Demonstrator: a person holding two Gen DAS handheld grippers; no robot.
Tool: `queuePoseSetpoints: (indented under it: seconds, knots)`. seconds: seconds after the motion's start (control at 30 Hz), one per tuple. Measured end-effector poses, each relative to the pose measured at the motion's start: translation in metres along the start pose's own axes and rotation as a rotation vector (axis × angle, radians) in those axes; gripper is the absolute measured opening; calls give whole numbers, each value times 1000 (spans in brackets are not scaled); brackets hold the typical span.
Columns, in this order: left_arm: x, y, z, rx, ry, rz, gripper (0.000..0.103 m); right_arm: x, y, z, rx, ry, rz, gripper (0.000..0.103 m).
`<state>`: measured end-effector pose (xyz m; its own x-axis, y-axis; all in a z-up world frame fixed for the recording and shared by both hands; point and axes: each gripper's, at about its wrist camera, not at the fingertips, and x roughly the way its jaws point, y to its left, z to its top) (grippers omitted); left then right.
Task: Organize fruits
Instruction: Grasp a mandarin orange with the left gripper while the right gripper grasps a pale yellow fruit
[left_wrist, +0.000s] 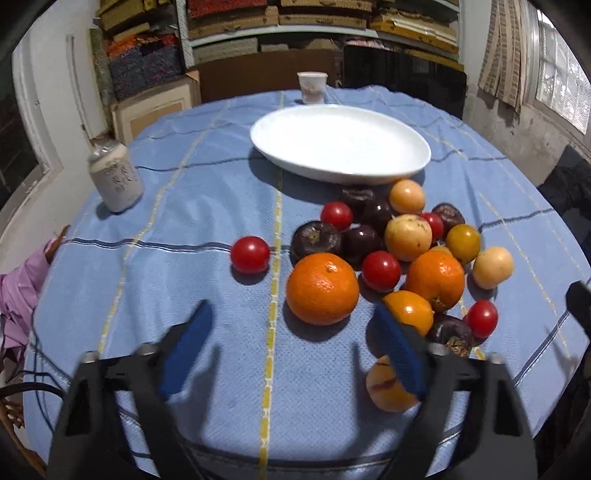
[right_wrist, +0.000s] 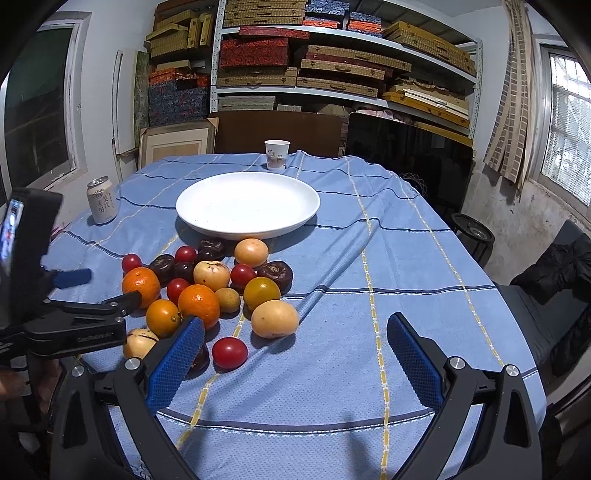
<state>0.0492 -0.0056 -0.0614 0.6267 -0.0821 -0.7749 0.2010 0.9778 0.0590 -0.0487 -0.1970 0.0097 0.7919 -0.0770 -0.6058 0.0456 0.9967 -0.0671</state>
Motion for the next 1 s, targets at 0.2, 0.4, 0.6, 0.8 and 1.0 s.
queuePoseSetpoints:
  seconds: [0.2, 0.4, 0.6, 0.8, 1.0]
  knots:
    - [21, -3, 5, 9, 30, -36, 62, 9, -8, 0, 19, 24, -5, 100]
    - [25, -7, 8, 31, -9, -69, 46, 20, -14, 0, 21, 48, 6, 100]
    - [9, 8, 2, -41, -106, -143, 45, 43, -17, 0, 20, 112, 87, 100]
    - [7, 20, 1, -106, -115, -169, 46, 71, -4, 0, -43, 178, 98, 80]
    - [9, 21, 1, -109, -104, -173, 46, 96, 9, -1, -74, 236, 139, 53]
